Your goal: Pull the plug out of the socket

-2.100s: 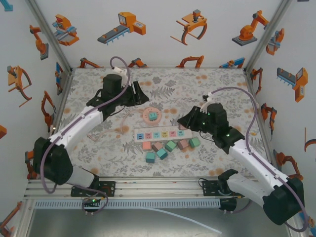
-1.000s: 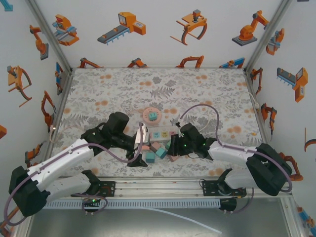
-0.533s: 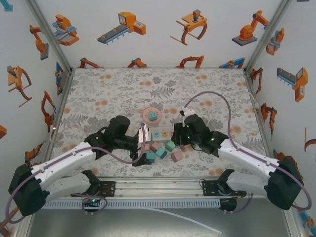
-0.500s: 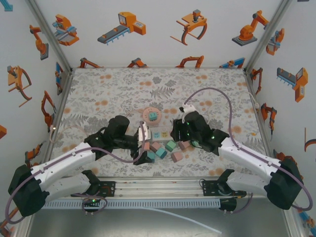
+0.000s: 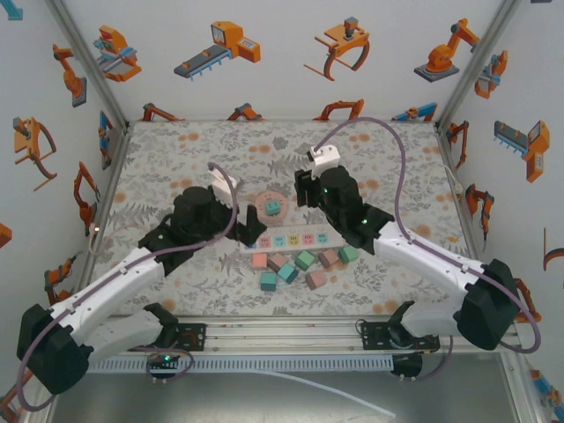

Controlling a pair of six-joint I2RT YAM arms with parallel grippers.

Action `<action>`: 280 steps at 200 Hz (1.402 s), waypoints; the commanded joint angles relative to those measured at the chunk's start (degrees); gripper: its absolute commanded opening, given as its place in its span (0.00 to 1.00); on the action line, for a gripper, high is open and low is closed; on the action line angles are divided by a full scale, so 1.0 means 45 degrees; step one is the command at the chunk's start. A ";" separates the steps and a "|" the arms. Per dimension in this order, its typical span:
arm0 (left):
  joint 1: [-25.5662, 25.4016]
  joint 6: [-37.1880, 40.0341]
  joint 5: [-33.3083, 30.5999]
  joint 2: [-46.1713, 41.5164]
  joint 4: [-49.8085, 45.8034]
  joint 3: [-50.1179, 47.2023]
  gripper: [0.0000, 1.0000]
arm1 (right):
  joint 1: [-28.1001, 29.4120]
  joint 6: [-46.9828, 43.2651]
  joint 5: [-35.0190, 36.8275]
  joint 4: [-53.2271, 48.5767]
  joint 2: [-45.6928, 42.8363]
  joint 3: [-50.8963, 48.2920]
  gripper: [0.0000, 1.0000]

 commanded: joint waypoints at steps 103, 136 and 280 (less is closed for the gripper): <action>0.3819 -0.4947 -0.0250 0.8046 -0.2515 0.5648 0.78 | -0.0227 1.7860 0.0432 -1.4522 0.7993 1.1831 0.53; 0.3819 -0.4314 0.0586 0.9133 -0.2437 0.5836 0.73 | -0.0209 1.9047 -0.0886 -1.4133 0.9104 1.1998 0.53; 0.2942 -0.3684 0.0728 0.9988 -0.2272 0.5411 0.66 | -0.0247 2.0794 -0.2157 -1.3404 1.1205 1.1263 0.50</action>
